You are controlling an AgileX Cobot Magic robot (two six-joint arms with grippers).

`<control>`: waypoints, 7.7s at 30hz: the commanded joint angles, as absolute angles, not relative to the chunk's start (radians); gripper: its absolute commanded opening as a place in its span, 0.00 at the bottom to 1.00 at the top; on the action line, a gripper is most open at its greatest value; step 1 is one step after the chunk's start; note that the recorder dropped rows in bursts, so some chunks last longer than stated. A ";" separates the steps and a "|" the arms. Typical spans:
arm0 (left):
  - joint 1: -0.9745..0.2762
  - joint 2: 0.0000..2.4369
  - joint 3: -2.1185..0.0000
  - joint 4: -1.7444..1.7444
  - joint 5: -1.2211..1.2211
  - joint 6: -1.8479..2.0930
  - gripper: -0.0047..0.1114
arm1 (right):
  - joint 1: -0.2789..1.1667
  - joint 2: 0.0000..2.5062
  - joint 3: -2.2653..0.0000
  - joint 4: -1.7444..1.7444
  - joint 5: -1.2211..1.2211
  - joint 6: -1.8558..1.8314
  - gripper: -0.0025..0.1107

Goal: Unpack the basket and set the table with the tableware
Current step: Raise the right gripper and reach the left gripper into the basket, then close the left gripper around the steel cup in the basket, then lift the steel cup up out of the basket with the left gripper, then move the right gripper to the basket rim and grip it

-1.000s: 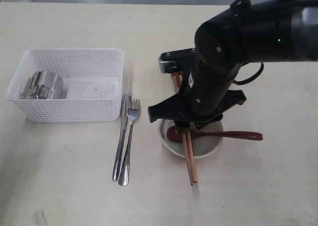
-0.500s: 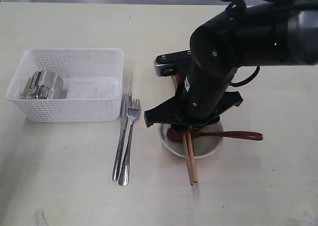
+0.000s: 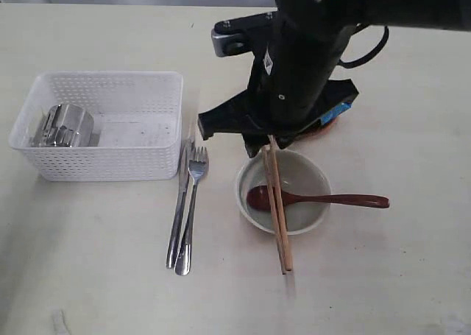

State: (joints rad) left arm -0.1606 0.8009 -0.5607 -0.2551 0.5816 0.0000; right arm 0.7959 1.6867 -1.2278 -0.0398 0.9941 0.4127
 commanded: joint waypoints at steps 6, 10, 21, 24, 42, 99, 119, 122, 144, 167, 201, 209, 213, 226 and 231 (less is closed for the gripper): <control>-0.163 1.000 -0.600 -0.352 0.585 0.113 0.58 | 0.790 1.678 -1.320 0.095 1.026 0.309 0.52; -0.163 1.135 -0.629 -0.349 0.585 0.115 0.59 | 0.790 1.678 -1.322 0.095 1.036 0.294 0.52; -0.163 1.584 -0.813 -0.265 0.569 0.150 0.59 | 0.790 1.678 -1.322 0.095 1.075 0.203 0.52; -0.163 1.603 -0.820 -0.255 0.497 0.150 0.59 | 0.790 1.678 -1.322 0.095 1.075 0.182 0.52; -0.163 1.699 -0.863 -0.307 0.572 0.150 0.39 | 0.790 1.678 -1.322 0.095 1.048 0.160 0.52; -0.232 1.707 -0.944 -0.525 0.682 0.381 0.04 | 0.790 1.678 -1.322 0.089 1.050 0.133 0.52; -0.232 1.519 -0.944 -0.505 0.680 0.381 0.04 | 0.794 1.678 -1.322 0.108 1.053 0.130 0.52; -0.232 1.466 -0.944 -0.509 0.665 0.381 0.04 | 0.794 1.678 -1.322 0.108 1.044 0.114 0.52; -0.232 1.151 -0.910 -0.766 0.773 0.575 0.04 | 0.794 1.693 -1.322 0.531 0.705 -0.103 0.02; -0.232 1.151 -0.764 -0.905 0.823 0.768 0.04 | 0.794 1.693 -1.322 0.548 0.549 -0.102 0.02; -0.233 1.153 -0.590 -1.668 0.495 1.754 0.04 | 0.652 1.753 -1.322 0.548 0.592 -0.039 0.02; -0.233 1.151 -0.589 -1.690 0.495 1.784 0.04 | 0.652 1.919 -1.371 0.543 0.569 -0.016 0.02; -0.233 1.151 -0.589 -1.706 0.494 1.789 0.04 | 0.652 1.989 -1.450 0.544 0.601 -0.016 0.02; -0.233 1.151 -0.589 -1.740 0.497 1.794 0.04 | 0.612 2.055 -1.584 0.441 0.753 0.008 0.03; -0.233 1.151 -0.589 -1.739 0.502 1.794 0.04 | 0.608 2.054 -1.632 0.373 0.868 0.069 0.28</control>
State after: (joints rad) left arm -0.2277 1.1589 -0.5948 -1.7164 0.4918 1.7903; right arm 0.6131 2.0663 -1.6119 0.4235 0.7981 0.0224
